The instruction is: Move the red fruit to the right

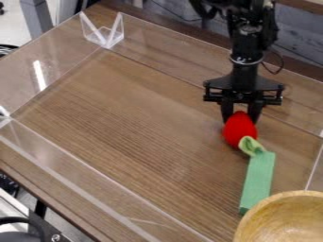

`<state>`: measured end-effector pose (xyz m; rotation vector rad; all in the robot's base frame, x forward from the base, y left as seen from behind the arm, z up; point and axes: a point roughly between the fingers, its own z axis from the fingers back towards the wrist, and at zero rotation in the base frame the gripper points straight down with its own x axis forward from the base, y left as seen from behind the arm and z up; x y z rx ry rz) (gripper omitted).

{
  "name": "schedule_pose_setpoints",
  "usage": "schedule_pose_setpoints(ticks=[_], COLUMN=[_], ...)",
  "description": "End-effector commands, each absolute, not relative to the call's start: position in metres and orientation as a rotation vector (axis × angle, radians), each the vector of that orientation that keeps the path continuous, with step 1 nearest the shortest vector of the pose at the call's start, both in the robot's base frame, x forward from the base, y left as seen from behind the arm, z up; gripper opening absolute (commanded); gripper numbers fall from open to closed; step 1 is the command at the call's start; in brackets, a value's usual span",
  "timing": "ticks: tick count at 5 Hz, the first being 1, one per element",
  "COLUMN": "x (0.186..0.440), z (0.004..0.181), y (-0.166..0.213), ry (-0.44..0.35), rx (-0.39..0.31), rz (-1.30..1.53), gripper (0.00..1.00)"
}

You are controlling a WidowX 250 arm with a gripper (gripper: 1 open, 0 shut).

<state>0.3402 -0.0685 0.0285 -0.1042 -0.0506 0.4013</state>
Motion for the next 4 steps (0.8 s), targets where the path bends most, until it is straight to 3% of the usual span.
schedule_pose_setpoints(ticks=[1,2,3,4], x=[0.348,0.348,0.346,0.343], z=[0.037,0.032,0.028,0.026], y=[-0.071,-0.068,-0.066,-0.064], ry=[-0.092,-0.091,-0.085,-0.073], rx=[-0.12,-0.118,-0.129,-0.129], rz=[0.41,0.43,0.36,0.286], gripper=[1.0,0.0,0.0,1.0])
